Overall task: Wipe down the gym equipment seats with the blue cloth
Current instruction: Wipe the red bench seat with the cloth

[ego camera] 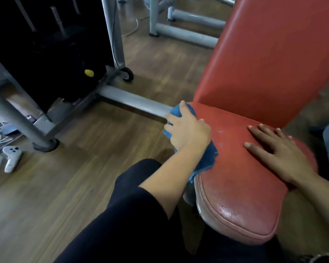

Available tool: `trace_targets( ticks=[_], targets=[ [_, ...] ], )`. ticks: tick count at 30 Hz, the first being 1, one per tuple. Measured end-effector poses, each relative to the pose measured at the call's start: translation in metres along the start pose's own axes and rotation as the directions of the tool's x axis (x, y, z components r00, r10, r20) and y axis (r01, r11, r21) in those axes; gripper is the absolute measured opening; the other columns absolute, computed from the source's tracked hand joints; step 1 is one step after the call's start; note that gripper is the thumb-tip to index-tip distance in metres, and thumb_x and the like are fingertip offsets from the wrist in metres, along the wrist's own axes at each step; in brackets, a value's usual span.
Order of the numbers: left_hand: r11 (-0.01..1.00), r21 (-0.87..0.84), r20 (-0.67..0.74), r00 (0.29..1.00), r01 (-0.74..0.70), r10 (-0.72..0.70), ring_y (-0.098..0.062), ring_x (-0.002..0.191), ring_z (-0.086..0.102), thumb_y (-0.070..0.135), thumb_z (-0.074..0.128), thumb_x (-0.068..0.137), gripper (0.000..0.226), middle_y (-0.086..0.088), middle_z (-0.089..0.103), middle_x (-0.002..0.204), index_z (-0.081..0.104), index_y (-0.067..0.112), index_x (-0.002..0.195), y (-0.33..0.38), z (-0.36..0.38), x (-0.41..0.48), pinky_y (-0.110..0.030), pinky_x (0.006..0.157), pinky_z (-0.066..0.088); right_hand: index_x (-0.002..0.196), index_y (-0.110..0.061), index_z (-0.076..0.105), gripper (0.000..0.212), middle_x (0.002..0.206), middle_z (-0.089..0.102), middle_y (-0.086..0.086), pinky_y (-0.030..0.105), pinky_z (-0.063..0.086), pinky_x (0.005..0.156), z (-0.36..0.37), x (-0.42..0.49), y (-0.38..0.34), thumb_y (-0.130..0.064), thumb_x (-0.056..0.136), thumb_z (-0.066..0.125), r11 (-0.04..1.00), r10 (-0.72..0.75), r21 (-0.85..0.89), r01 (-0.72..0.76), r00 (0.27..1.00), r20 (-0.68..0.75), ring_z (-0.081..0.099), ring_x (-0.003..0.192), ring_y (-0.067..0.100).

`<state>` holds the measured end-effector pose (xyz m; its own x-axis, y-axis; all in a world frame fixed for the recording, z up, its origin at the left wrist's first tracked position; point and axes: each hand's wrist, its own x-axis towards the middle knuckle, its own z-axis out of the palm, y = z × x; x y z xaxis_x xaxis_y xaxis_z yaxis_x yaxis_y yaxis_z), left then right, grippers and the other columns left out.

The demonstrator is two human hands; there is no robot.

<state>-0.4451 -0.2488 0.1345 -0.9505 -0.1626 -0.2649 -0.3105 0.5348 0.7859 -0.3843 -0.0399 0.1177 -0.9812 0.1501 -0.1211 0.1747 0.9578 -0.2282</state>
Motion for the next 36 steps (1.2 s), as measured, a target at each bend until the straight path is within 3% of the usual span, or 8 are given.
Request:
trace_targets(
  ticks=[4,9,13,19,23,30,34,36],
  targets=[
    [0.999,-0.006,-0.027,0.999,-0.033,0.033,-0.035,0.13,0.026,0.033,0.052,0.093,0.063,-0.012,0.017,0.148,0.018,0.034,0.146,-0.004,0.0,0.012,-0.046,0.097,0.035,0.143,-0.052,0.026,0.083,0.158,0.018,-0.011,0.041,0.007,0.119,-0.001,0.001,-0.011,-0.088,0.068,0.021,0.994,-0.113,0.014,0.112,0.993,0.033,0.011,0.147,0.019],
    [0.983,-0.158,0.023,0.995,-0.097,0.102,-0.034,0.136,0.025,0.038,0.053,0.092,0.072,-0.011,0.009,0.153,0.008,0.037,0.149,-0.023,-0.004,-0.014,-0.044,0.102,0.032,0.145,-0.049,0.026,0.08,0.158,0.017,-0.01,0.04,0.006,0.119,0.001,0.006,-0.033,-0.079,0.07,0.025,0.985,-0.172,0.042,0.17,0.984,0.054,0.009,0.148,0.019],
    [0.964,-0.225,0.104,0.98,-0.144,0.171,-0.024,0.135,0.03,0.038,0.054,0.092,0.073,-0.004,0.01,0.153,0.007,0.038,0.149,-0.039,-0.007,-0.058,-0.03,0.1,0.028,0.144,-0.049,0.028,0.076,0.158,0.018,-0.01,0.043,0.006,0.12,0.003,0.011,-0.035,-0.078,0.074,0.029,0.983,-0.175,0.072,0.172,0.984,0.041,0.008,0.148,0.019],
    [0.996,0.089,0.019,1.0,-0.004,0.002,-0.039,0.127,0.033,0.041,0.053,0.092,0.072,-0.017,0.015,0.149,0.008,0.033,0.148,-0.007,0.004,-0.017,-0.046,0.099,0.034,0.144,-0.048,0.029,0.063,0.158,0.019,-0.008,0.044,0.006,0.119,0.005,0.015,-0.032,-0.071,0.086,0.034,0.978,-0.191,0.086,0.189,0.981,0.022,0.009,0.148,0.021],
    [0.991,0.126,-0.039,0.999,0.04,-0.036,-0.037,0.126,0.031,0.039,0.051,0.094,0.071,-0.017,0.019,0.147,0.008,0.032,0.149,0.005,0.005,0.009,-0.045,0.095,0.035,0.144,-0.048,0.029,0.06,0.158,0.018,-0.011,0.041,0.003,0.118,0.003,0.014,-0.032,-0.063,0.086,0.034,0.978,-0.185,0.1,0.181,0.982,0.034,0.007,0.148,0.018],
    [0.993,-0.072,0.017,0.995,-0.098,0.1,-0.031,0.134,0.028,0.04,0.052,0.093,0.072,-0.01,0.012,0.152,0.007,0.037,0.149,-0.025,0.001,-0.042,-0.041,0.103,0.031,0.144,-0.047,0.029,0.06,0.158,0.018,-0.011,0.043,0.004,0.119,0.003,0.014,-0.031,-0.063,0.086,0.034,0.976,-0.196,0.101,0.194,0.98,0.016,0.007,0.148,0.019],
    [0.979,0.173,-0.048,0.991,-0.111,0.121,-0.033,0.131,0.026,0.042,0.051,0.091,0.061,-0.01,0.023,0.146,0.022,0.039,0.145,-0.01,0.005,0.001,-0.045,0.1,0.032,0.144,-0.047,0.03,0.057,0.158,0.018,-0.01,0.043,0.004,0.12,0.005,0.016,-0.03,-0.062,0.09,0.037,0.975,-0.198,0.101,0.196,0.98,0.013,0.007,0.148,0.019],
    [0.944,0.273,-0.003,0.981,-0.184,0.192,-0.031,0.13,0.03,0.045,0.051,0.089,0.053,-0.008,0.033,0.141,0.033,0.042,0.139,0.0,0.004,0.038,-0.045,0.101,0.033,0.144,-0.049,0.03,0.06,0.158,0.019,-0.011,0.042,0.004,0.12,0.004,0.017,-0.03,-0.067,0.087,0.032,0.975,-0.196,0.106,0.194,0.981,0.007,0.008,0.148,0.018]
  ],
)
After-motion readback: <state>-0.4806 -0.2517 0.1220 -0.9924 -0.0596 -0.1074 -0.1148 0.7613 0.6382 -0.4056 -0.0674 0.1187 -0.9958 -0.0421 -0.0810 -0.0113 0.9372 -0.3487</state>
